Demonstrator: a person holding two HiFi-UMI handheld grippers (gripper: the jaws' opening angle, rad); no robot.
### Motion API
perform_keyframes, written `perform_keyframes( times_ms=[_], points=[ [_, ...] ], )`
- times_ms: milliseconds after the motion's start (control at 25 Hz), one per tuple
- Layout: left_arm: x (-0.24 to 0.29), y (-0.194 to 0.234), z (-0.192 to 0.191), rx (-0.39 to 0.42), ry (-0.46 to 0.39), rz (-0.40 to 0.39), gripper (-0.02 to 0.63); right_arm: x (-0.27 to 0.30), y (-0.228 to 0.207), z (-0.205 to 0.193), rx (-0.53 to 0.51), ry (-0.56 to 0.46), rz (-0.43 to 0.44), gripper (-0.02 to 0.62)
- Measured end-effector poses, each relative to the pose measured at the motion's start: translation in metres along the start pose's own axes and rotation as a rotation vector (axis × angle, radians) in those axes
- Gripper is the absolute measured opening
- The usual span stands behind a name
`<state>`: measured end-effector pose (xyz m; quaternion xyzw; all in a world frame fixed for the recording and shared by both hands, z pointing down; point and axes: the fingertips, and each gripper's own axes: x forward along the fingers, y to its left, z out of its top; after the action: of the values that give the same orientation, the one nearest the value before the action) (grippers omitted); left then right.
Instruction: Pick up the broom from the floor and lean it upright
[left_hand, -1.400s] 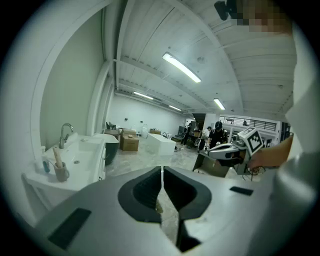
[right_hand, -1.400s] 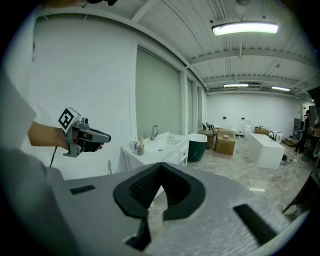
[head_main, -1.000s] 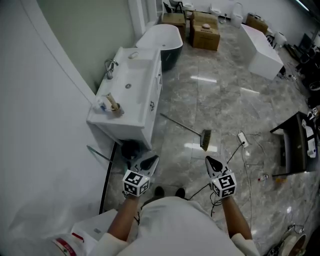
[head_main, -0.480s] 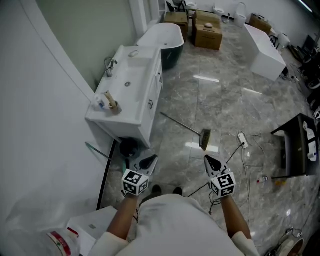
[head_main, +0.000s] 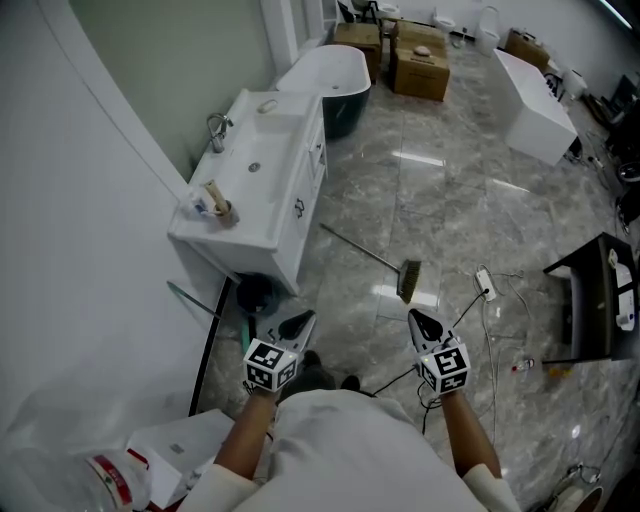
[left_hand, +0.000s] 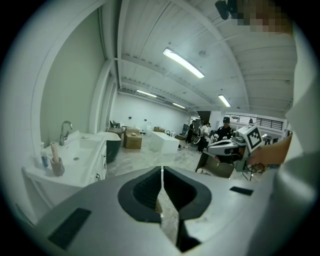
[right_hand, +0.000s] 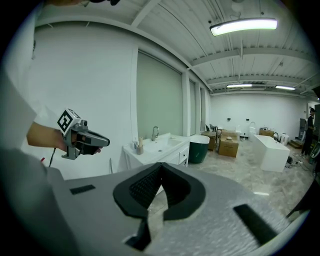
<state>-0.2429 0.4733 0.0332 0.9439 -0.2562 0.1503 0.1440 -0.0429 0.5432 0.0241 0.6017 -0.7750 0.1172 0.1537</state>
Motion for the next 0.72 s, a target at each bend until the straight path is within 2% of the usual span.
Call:
perform_keyframes(
  times_ms=[360, 560, 720],
  points=[
    [0.036, 0.027, 0.010, -0.001, 0.007, -0.040, 0.015, 0.033, -0.022, 0.001, 0.017, 0.016, -0.030, 0.000],
    [0.063, 0.059, 0.017, 0.001, 0.021, -0.072, 0.015, 0.067, -0.033, 0.008, 0.028, 0.034, -0.050, 0.000],
    [0.086, 0.088, 0.024, 0.035, 0.039, -0.100, 0.015, 0.101, -0.043, 0.016, 0.031, 0.053, -0.067, 0.000]
  ],
)
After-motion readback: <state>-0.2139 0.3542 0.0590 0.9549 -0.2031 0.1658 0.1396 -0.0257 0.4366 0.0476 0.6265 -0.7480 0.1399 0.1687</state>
